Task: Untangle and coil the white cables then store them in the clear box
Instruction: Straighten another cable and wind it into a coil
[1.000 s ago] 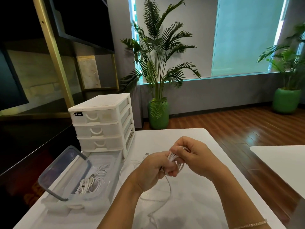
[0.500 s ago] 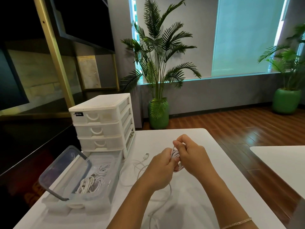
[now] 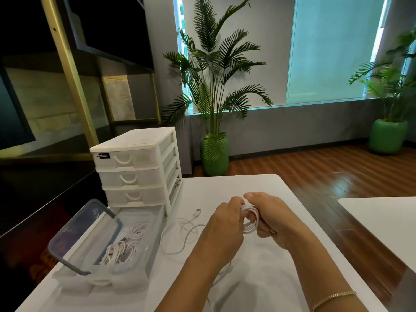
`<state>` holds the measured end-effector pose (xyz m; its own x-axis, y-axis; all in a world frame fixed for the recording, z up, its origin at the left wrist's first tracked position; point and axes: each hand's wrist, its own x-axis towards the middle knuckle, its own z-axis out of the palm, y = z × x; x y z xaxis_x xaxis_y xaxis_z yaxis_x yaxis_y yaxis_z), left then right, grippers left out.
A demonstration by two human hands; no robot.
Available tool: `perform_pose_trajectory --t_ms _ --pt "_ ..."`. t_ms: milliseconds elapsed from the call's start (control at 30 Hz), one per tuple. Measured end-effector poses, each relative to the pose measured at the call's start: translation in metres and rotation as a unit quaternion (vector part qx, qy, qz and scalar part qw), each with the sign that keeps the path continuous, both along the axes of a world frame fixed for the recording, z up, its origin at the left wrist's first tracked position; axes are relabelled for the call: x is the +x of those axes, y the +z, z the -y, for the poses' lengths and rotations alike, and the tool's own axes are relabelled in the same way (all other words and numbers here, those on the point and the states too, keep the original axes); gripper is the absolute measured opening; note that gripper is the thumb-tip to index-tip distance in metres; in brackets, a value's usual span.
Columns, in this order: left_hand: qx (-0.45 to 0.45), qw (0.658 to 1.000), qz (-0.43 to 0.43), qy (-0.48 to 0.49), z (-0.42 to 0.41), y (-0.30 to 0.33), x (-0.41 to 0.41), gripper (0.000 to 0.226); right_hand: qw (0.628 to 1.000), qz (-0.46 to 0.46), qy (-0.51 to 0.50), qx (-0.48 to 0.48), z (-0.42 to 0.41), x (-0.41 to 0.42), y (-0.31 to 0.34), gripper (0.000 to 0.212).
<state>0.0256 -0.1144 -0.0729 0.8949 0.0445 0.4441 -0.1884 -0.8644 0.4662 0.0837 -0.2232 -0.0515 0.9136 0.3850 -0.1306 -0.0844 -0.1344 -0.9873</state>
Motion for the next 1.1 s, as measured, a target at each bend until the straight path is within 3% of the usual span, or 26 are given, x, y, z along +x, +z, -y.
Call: perform_pose_trajectory --t_ms 133,200,300,367,500,633,733,833,900,967,1100 --pt "-0.075 0.996 -0.007 0.039 -0.005 0.002 0.003 0.007 0.971 -0.123 0.083 0.187 0.013 0.0 0.004 0.046" --pt "-0.107 0.992 -0.006 0.065 -0.005 0.004 0.003 0.008 0.959 -0.132 0.097 0.233 0.011 -0.001 0.003 0.055" --pt "-0.141 0.986 -0.007 0.089 -0.006 0.006 0.003 0.018 0.987 -0.018 0.074 0.145 -0.001 -0.006 0.0 0.048" --pt "-0.18 0.979 -0.026 0.097 -0.008 0.008 0.002 0.025 0.992 0.042 0.058 0.103 -0.006 -0.009 -0.002 0.056" --pt "-0.344 0.932 -0.093 0.063 -0.011 0.006 0.007 0.024 0.991 0.116 0.012 0.068 -0.007 -0.009 -0.003 0.046" --pt "-0.455 0.881 -0.121 0.052 -0.015 0.007 0.009 0.025 0.972 0.232 -0.021 -0.038 -0.01 -0.008 -0.006 0.016" --pt "-0.486 0.863 -0.13 0.052 -0.017 0.011 0.008 0.029 0.931 0.336 -0.041 -0.134 -0.011 -0.005 -0.009 0.009" --pt "-0.491 0.862 -0.121 0.023 -0.02 0.013 0.007 0.029 0.899 0.389 -0.039 -0.197 -0.013 -0.004 -0.01 0.021" --pt "-0.451 0.885 -0.111 0.016 -0.022 0.012 0.006 0.028 0.901 0.38 -0.027 -0.209 -0.013 -0.007 -0.007 0.019" --pt "-0.373 0.923 -0.09 0.024 -0.024 0.01 0.006 0.024 0.911 0.353 -0.002 -0.215 -0.012 -0.01 -0.002 0.013" --pt "-0.207 0.975 -0.05 0.061 -0.026 0.004 0.009 0.024 0.957 0.221 0.04 -0.186 -0.012 -0.014 0.002 0.031"
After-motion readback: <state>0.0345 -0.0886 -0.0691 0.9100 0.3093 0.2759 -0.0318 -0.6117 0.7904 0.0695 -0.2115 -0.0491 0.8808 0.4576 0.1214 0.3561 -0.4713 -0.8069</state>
